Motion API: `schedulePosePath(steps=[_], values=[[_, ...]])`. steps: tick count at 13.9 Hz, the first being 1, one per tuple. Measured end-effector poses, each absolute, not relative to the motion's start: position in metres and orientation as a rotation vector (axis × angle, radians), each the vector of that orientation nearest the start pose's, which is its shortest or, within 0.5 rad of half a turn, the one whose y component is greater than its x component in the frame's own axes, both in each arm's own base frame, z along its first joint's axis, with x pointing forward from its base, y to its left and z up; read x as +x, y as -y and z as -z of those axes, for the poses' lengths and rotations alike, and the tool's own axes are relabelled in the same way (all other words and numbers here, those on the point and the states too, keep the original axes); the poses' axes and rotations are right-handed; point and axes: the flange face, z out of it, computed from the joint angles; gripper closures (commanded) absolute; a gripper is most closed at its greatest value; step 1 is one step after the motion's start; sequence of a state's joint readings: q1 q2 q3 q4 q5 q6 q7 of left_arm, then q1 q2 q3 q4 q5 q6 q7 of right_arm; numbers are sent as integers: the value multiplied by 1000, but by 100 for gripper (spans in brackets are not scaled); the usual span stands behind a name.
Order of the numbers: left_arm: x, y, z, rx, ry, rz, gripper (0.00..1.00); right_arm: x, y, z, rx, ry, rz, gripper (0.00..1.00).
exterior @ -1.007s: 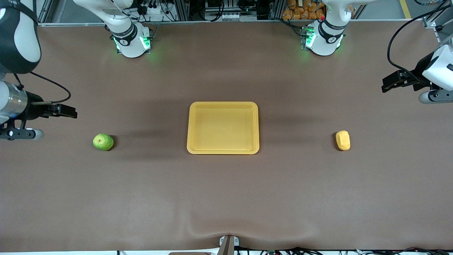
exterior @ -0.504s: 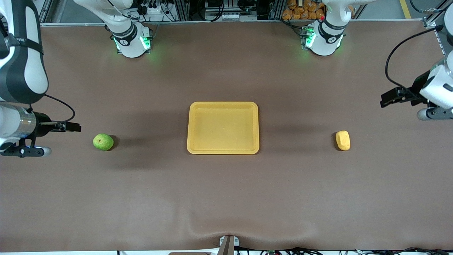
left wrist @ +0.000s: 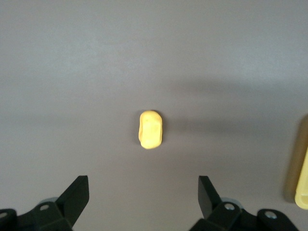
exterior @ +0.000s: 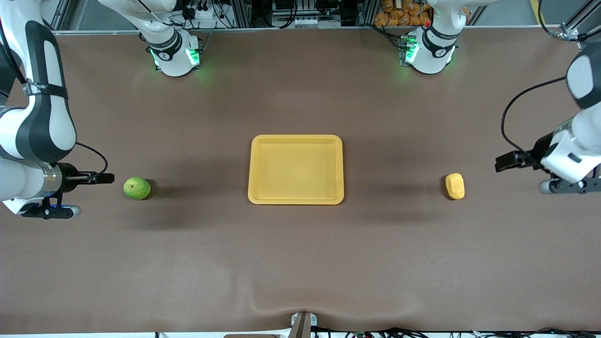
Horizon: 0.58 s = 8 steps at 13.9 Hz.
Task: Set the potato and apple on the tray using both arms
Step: 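Lower the right gripper toward the apple while the left gripper nears the potato, then close the right gripper on the green apple and lift it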
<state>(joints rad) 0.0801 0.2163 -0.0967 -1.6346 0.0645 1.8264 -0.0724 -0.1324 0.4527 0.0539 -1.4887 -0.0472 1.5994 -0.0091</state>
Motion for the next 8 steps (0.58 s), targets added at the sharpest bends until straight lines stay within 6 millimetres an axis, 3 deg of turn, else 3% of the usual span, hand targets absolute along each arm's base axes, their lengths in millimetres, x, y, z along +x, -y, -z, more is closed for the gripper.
schedulePosePath(steps=[4,8], values=[[641,-1,-453,-3099,57,-38,0,646,64,-358,-3085,-100,-594,0],[645,-2,-450,-3087,46,-8,0,649,72,-334,-3082,-116,-586,0]])
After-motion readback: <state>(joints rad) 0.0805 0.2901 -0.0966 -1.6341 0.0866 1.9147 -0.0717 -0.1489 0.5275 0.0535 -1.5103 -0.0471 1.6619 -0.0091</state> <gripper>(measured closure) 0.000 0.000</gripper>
